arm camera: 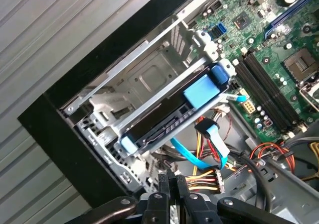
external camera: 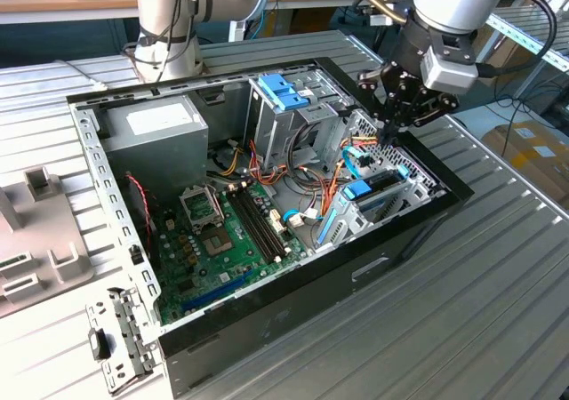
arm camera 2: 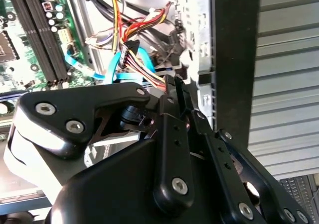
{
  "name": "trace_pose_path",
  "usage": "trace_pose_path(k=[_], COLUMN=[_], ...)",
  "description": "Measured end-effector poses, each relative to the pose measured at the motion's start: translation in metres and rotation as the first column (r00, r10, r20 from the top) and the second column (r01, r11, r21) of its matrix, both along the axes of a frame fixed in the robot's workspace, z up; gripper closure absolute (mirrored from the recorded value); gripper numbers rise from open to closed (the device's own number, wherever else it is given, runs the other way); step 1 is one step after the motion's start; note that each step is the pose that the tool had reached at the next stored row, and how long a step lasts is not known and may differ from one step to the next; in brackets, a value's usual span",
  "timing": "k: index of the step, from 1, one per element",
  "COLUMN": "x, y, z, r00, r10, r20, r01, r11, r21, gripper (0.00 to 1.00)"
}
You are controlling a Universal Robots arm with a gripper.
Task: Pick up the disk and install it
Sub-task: 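Insert the first disk wire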
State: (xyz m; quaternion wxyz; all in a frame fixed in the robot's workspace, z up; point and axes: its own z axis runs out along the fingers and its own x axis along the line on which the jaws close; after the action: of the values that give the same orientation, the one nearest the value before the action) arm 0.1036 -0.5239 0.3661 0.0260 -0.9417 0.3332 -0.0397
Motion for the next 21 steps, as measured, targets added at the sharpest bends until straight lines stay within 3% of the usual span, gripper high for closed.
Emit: trace_pose_path(k=[3, 12, 18, 21], x=[-0.0051, -0.012, -0.0159, -0.017], y=[-0.0022, -0.0194, -0.027, -0.0283], z=[0.0, -0.0002, -0.0005, -0.0005], r00=[1.0, 1.0, 1.0, 1.0], r10=[0.0, 0.0, 0.0, 0.0], r20=[0.0, 0.0, 0.0, 0.0], r01=[0.0, 0.0, 0.0, 0.0], r11=[1.0, 1.0, 1.0, 1.0], r21=[0.0, 0.0, 0.0001, 0.0001], gripper=[0.83, 0.83, 0.83, 0.83])
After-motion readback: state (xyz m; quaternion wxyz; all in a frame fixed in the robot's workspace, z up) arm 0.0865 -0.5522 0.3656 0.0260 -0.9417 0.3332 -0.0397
